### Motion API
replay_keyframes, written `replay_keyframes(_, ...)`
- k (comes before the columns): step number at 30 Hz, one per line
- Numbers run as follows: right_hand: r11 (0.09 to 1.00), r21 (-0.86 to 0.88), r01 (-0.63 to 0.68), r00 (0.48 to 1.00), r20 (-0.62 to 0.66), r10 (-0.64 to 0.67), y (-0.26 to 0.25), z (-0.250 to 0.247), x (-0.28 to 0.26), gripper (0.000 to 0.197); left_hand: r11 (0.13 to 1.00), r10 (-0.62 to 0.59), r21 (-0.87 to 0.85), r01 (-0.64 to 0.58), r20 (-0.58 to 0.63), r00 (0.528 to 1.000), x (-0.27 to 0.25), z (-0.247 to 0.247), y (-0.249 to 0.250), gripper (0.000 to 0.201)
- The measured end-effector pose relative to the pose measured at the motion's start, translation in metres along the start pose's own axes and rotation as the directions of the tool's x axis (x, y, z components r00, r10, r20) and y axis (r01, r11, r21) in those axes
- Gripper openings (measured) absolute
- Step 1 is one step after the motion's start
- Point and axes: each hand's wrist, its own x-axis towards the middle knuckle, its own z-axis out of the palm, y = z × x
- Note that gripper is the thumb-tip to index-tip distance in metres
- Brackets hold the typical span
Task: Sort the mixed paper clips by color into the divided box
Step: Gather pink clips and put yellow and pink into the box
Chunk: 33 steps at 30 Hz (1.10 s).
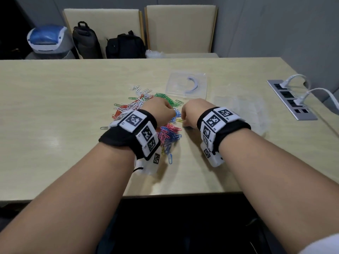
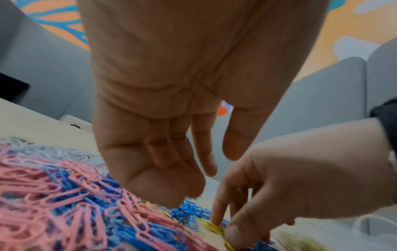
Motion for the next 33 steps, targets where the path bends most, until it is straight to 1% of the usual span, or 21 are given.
replay_keyframes(3,1.000,-0.025,-0.017,1.000,-0.023,0.016,-0.003,0.002,0.004,0.006,0.995,0.017,0.101,-0.021,0.034,0.999,0.003,0.000,0.006,0.025)
replay_keyframes(4,0.999,-0.041,-0.027,1.000,-0.016,0.026,-0.003,0.001,0.004,0.011,0.995,0.007,0.097,-0.011,0.039,0.999,0.004,0.000,0.007,0.025)
replay_keyframes(6,0.998,-0.053,-0.016,1.000,0.001,0.016,-0.002,-0.002,0.003,0.026,0.999,-0.023,0.027,0.022,0.037,0.999,0.009,0.000,0.005,0.025)
replay_keyframes(8,0.999,-0.046,-0.012,1.000,0.026,0.013,-0.001,-0.008,0.002,0.030,0.986,-0.078,-0.143,0.086,0.059,0.995,0.014,0.001,0.004,0.024)
replay_keyframes(9,1.000,-0.024,-0.012,1.000,0.022,0.012,0.000,-0.012,0.001,0.028,0.954,-0.119,-0.265,0.139,0.090,0.989,0.016,0.002,0.003,0.024)
replay_keyframes(10,1.000,0.010,-0.010,1.000,0.013,0.009,0.001,-0.017,-0.001,0.022,0.895,-0.163,-0.399,0.200,0.126,0.979,0.017,0.003,0.004,0.023)
replay_keyframes(11,0.998,0.055,0.017,1.000,-0.005,-0.017,0.001,-0.022,-0.004,0.019,0.811,-0.205,-0.525,0.258,0.159,0.966,0.018,0.004,0.004,0.025)
replay_keyframes(12,0.993,0.108,0.044,0.999,-0.031,-0.041,0.001,-0.028,-0.007,0.019,0.718,-0.235,-0.627,0.301,0.189,0.953,0.018,0.006,0.004,0.028)
replay_keyframes(13,0.983,0.167,0.078,0.995,-0.072,-0.067,0.000,-0.033,-0.010,0.020,0.637,-0.251,-0.697,0.330,0.217,0.943,0.018,0.008,0.003,0.031)
replay_keyframes(14,0.968,0.224,0.113,0.991,-0.101,-0.092,-0.002,-0.038,-0.014,0.019,0.573,-0.254,-0.743,0.347,0.241,0.937,0.018,0.010,0.002,0.033)
replay_keyframes(15,0.953,0.269,0.141,0.987,-0.108,-0.116,-0.005,-0.043,-0.018,0.017,0.532,-0.249,-0.768,0.358,0.262,0.932,0.019,0.012,0.002,0.034)
replay_keyframes(16,0.942,0.298,0.154,0.987,-0.098,-0.130,-0.009,-0.046,-0.022,0.016,0.509,-0.239,-0.779,0.366,0.281,0.930,0.018,0.014,0.001,0.034)
replay_keyframes(17,0.934,0.319,0.159,0.986,-0.095,-0.135,-0.011,-0.048,-0.023,0.016,0.493,-0.231,-0.785,0.375,0.298,0.926,0.018,0.015,0.001,0.035)
replay_keyframes(19,0.943,0.309,0.124,0.990,-0.102,-0.096,-0.010,-0.047,-0.017,0.018,0.465,-0.236,-0.790,0.399,0.324,0.916,0.018,0.015,0.000,0.039)
replay_keyframes(21,0.977,0.206,0.056,0.996,-0.083,-0.039,-0.008,-0.039,-0.007,0.025,0.439,-0.256,-0.796,0.417,0.334,0.907,0.017,0.014,-0.003,0.041)
replay_keyframes(22,0.991,0.128,0.035,0.998,-0.058,-0.028,-0.006,-0.033,-0.003,0.026,0.429,-0.264,-0.799,0.422,0.336,0.904,0.017,0.013,-0.004,0.041)
replay_keyframes(24,1.000,0.015,0.012,1.000,-0.007,-0.012,-0.005,-0.020,0.001,0.023,0.428,-0.272,-0.798,0.424,0.333,0.903,0.015,0.011,-0.007,0.038)
replay_keyframes(27,0.997,-0.071,0.011,1.000,-0.020,-0.013,-0.006,-0.002,0.006,0.016,0.461,-0.285,-0.776,0.431,0.330,0.900,0.013,0.009,-0.009,0.039)
replay_keyframes(29,0.992,-0.123,-0.014,1.000,-0.014,0.013,-0.011,-0.003,0.008,0.008,0.460,-0.287,-0.776,0.432,0.331,0.899,0.012,0.009,-0.009,0.038)
replay_keyframes(31,0.987,-0.157,-0.029,0.999,0.011,0.031,-0.014,-0.007,0.006,0.013,0.444,-0.270,-0.786,0.429,0.339,0.901,0.012,0.009,-0.009,0.037)
replay_keyframes(33,0.986,-0.164,-0.010,0.999,0.030,0.015,-0.015,-0.008,0.004,0.024,0.436,-0.261,-0.797,0.419,0.333,0.906,0.012,0.010,-0.008,0.036)
